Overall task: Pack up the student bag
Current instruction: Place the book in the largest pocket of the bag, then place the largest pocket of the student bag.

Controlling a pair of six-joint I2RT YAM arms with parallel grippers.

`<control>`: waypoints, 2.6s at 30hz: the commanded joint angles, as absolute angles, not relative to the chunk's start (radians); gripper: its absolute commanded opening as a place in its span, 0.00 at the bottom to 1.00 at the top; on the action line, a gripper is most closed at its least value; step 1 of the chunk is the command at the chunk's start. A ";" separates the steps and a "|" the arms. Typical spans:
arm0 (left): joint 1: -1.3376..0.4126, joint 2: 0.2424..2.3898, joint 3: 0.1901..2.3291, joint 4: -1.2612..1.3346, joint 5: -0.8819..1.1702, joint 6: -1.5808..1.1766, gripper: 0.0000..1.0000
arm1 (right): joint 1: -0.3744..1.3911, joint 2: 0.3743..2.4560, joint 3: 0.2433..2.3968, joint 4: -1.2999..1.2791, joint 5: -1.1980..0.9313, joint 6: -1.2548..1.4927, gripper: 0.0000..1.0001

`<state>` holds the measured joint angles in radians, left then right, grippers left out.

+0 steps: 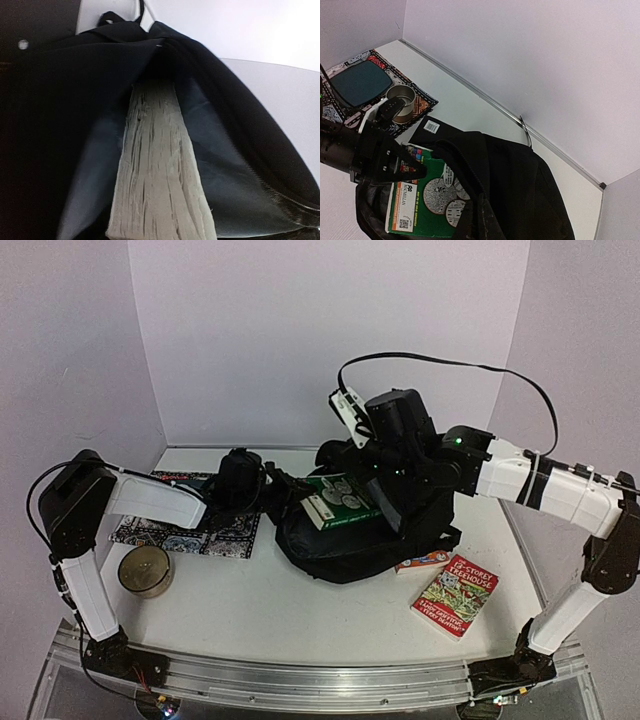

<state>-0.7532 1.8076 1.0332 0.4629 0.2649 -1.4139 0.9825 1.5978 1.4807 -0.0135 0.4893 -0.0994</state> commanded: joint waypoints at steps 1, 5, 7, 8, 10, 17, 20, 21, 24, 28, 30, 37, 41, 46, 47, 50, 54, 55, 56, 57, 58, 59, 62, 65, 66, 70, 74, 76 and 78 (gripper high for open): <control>-0.772 1.787 1.136 0.591 0.250 -1.417 0.00 | 0.991 1.536 1.478 0.090 0.468 -0.075 0.00; -0.780 1.848 1.187 0.593 0.231 -1.423 0.00 | 0.991 1.537 1.476 0.095 0.437 -0.062 0.00; -0.787 1.887 1.219 0.596 0.221 -1.432 0.00 | 0.991 1.539 1.475 0.096 0.421 -0.058 0.00; -0.791 1.907 1.234 0.598 0.210 -1.431 0.00 | 0.991 1.540 1.475 0.097 0.414 -0.056 0.00; -0.806 1.938 1.269 0.603 0.177 -1.414 0.00 | 0.992 1.545 1.473 0.097 0.409 -0.052 0.00; -0.834 2.071 1.393 0.606 0.096 -1.390 0.01 | 0.992 1.555 1.464 0.098 0.409 -0.046 0.00; -0.853 2.112 1.430 0.604 0.049 -1.330 0.11 | 0.991 1.562 1.459 0.097 0.426 -0.051 0.00; -0.858 2.120 1.434 0.604 0.035 -1.302 0.16 | 0.991 1.563 1.456 0.097 0.432 -0.052 0.00; -0.869 2.124 1.414 0.602 -0.005 -1.218 0.31 | 0.991 1.561 1.440 0.097 0.464 -0.056 0.00; -0.873 2.109 1.363 0.592 -0.042 -1.118 0.54 | 0.991 1.559 1.420 0.097 0.496 -0.059 0.00; -0.878 2.095 1.336 0.578 -0.046 -1.074 0.63 | 0.990 1.559 1.412 0.097 0.512 -0.058 0.00; -0.921 1.995 1.262 0.501 -0.107 -0.904 0.96 | 0.976 1.569 1.383 0.095 0.578 -0.069 0.00; -0.931 1.902 1.193 0.452 -0.123 -0.854 0.99 | 0.947 1.564 1.350 0.095 0.588 -0.068 0.00; -0.932 1.743 1.118 0.396 -0.070 -0.797 0.99 | 0.882 1.572 1.323 0.094 0.593 -0.088 0.00; -0.932 1.711 1.102 0.382 -0.060 -0.786 0.99 | 0.865 1.573 1.319 0.094 0.592 -0.092 0.00; -0.931 1.620 1.047 0.338 -0.041 -0.748 0.99 | 0.816 1.572 1.310 0.094 0.577 -0.099 0.00; -0.931 1.491 0.962 0.268 -0.049 -0.693 0.99 | 0.786 1.589 1.303 0.094 0.517 -0.095 0.00; -0.930 1.463 0.948 0.243 -0.064 -0.679 0.99 | 0.778 1.602 1.300 0.094 0.501 -0.088 0.00; -0.929 1.438 0.936 0.210 -0.084 -0.667 0.99 | 0.771 1.615 1.297 0.095 0.489 -0.081 0.00; -0.928 1.417 0.928 0.166 -0.111 -0.655 0.99 | 0.765 1.626 1.295 0.095 0.478 -0.073 0.00; -0.927 1.402 0.922 0.133 -0.135 -0.638 0.99 | 0.764 1.639 1.295 0.094 0.468 -0.062 0.00; -0.925 1.389 0.916 0.105 -0.149 -0.626 0.99 | 0.764 1.647 1.300 0.083 0.439 -0.049 0.03; -0.909 1.346 0.886 0.050 -0.167 -0.608 0.99 | 0.764 1.661 1.329 0.025 0.287 0.020 0.25; -0.887 1.315 0.855 0.022 -0.162 -0.610 0.99 | 0.764 1.660 1.342 -0.038 0.106 0.099 0.45; -0.879 1.305 0.845 0.013 -0.159 -0.610 0.99 | 0.764 1.651 1.335 -0.048 0.041 0.121 0.50; -0.833 1.262 0.817 -0.044 -0.141 -0.601 0.99 | 0.764 1.583 1.296 -0.075 -0.109 0.198 0.73; -0.779 1.215 0.795 -0.077 -0.114 -0.582 0.99 | 0.749 1.515 1.260 -0.134 -0.045 0.254 0.83; -0.765 1.197 0.782 -0.085 -0.112 -0.576 0.99 | 0.723 1.500 1.248 -0.193 0.036 0.282 0.84; -0.758 1.182 0.771 -0.087 -0.111 -0.568 0.99 | 0.699 1.481 1.225 -0.219 0.077 0.306 0.84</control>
